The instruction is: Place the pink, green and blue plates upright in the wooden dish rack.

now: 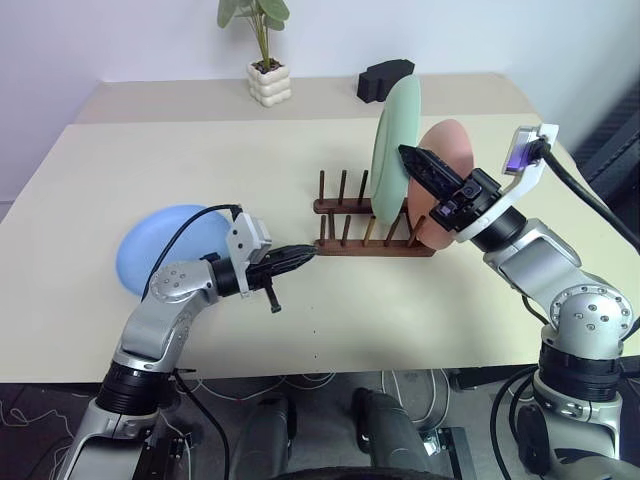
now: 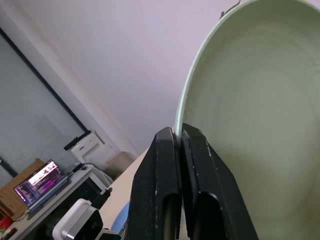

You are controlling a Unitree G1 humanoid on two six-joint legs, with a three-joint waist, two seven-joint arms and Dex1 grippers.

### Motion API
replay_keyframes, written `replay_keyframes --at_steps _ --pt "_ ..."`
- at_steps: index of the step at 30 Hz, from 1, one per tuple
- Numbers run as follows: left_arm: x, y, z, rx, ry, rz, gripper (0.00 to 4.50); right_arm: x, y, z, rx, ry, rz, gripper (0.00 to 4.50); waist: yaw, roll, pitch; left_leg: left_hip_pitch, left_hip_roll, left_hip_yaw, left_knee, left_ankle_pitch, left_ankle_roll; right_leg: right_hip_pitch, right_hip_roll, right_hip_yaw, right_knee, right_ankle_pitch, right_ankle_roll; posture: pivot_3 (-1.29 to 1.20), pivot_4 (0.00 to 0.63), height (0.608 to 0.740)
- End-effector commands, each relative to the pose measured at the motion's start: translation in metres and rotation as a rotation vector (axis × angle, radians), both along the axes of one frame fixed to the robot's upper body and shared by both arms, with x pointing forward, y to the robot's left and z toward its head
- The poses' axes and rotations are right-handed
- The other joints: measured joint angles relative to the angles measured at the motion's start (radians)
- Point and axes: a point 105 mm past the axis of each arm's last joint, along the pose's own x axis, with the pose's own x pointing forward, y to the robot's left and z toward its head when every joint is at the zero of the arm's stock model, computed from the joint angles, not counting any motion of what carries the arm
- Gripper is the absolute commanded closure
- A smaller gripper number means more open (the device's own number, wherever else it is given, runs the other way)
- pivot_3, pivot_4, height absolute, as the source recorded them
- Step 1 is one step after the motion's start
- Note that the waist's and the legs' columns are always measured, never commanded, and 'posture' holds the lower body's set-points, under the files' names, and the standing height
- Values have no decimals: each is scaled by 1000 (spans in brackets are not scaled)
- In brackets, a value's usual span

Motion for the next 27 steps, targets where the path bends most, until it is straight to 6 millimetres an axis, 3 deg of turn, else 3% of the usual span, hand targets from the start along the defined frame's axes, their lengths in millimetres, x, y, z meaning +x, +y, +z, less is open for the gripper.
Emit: replay_keyframes --at_steps 1,13,16,21,27 --pt "1 1 12 -8 -46 4 4500 -5 -1 5 13 -24 17 4458 0 0 0 0 0 0 0 0 0 0 0 0 0 0 0 0 150 736" --pt "0 -4 13 -12 -43 -5 4500 -5 -3 4 6 -29 8 4458 -1 0 0 0 0 0 0 0 0 0 0 0 0 0 0 0 150 736" --pt "0 -4 13 -13 -42 -6 4500 -4 -4 3 2 -26 5 3537 -1 0 0 0 0 0 0 0 0 0 0 0 0 0 0 0 150 736" --pt "-1 -4 12 -13 -39 -8 4500 -2 -4 1 -19 -25 -13 1153 -1 0 0 0 0 0 0 0 0 0 0 0 0 0 0 0 150 736" --pt "-1 -5 11 -14 -38 -11 4500 -2 -6 3 -36 -38 -26 1153 0 0 0 0 0 0 0 0 0 0 0 0 0 0 0 0 150 736"
